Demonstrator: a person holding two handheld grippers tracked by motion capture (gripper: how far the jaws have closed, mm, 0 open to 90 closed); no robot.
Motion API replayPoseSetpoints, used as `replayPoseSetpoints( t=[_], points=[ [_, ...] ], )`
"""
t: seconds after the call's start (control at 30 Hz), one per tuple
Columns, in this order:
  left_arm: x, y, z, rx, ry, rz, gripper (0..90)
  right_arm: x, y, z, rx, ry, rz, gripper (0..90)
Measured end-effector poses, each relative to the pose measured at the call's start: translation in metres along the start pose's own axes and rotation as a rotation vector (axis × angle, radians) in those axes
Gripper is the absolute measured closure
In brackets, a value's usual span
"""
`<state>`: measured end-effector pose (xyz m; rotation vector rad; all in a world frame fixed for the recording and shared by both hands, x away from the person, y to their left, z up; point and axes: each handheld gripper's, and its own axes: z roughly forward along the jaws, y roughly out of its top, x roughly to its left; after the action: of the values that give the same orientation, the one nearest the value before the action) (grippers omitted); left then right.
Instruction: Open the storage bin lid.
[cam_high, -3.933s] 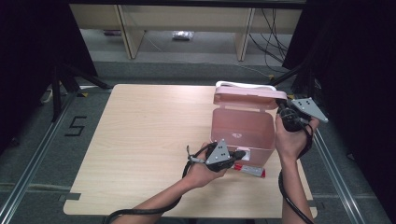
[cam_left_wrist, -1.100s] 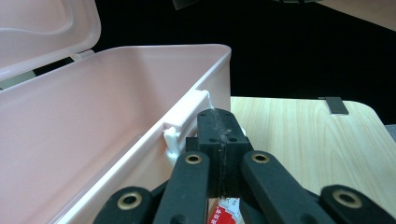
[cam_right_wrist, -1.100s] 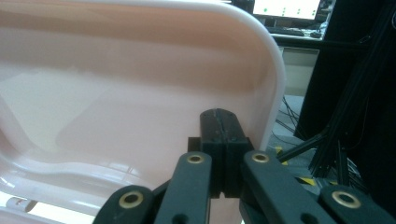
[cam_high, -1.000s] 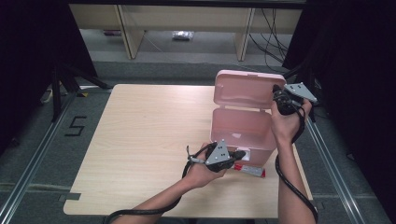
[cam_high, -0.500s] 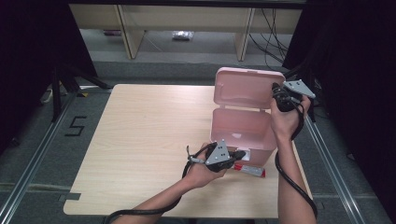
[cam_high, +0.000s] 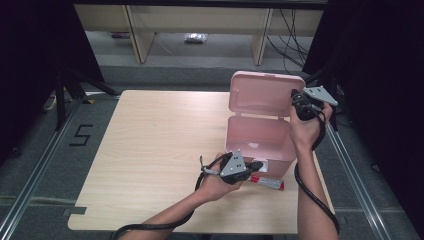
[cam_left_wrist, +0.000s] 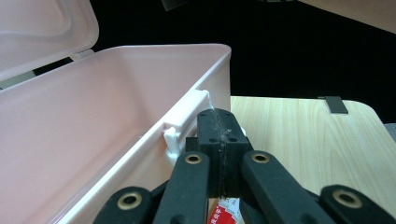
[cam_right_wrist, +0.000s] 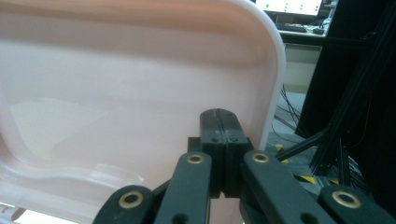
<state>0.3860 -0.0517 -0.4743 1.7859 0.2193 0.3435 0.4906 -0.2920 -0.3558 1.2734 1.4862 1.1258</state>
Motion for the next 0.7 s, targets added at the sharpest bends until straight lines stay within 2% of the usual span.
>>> replayPoseSetpoints(
  t=[0.3, 0.33, 0.43, 0.47, 0.6, 0.63, 0.7],
  points=[
    [0.0, 0.0, 0.0, 0.0, -0.001, -0.001, 89.8, 0.0, -0.002, 0.002, 0.009, 0.004, -0.012, 90.0],
    [0.0, 0.0, 0.0, 0.0, -0.001, -0.001, 89.8, 0.001, -0.003, 0.001, 0.011, 0.003, 0.002, 90.0],
    [0.0, 0.0, 0.0, -0.001, -0.001, 0.0, 89.8, 0.001, -0.006, 0.001, 0.017, 0.004, -0.004, 90.0],
    [0.0, 0.0, 0.0, -0.001, 0.0, 0.0, 89.8, 0.002, -0.007, 0.001, 0.028, -0.001, 0.017, 90.0],
    [0.0, 0.0, 0.0, -0.002, 0.001, 0.0, 89.8, 0.0, -0.01, 0.004, 0.037, -0.002, -0.008, 90.0],
    [0.0, 0.0, 0.0, -0.002, 0.0, 0.0, 89.8, 0.001, -0.01, 0.004, 0.049, -0.003, 0.011, 90.0],
    [0.0, 0.0, 0.0, -0.001, 0.0, 0.0, 89.8, -0.001, -0.012, 0.006, 0.052, -0.003, -0.008, 90.0]
  ],
)
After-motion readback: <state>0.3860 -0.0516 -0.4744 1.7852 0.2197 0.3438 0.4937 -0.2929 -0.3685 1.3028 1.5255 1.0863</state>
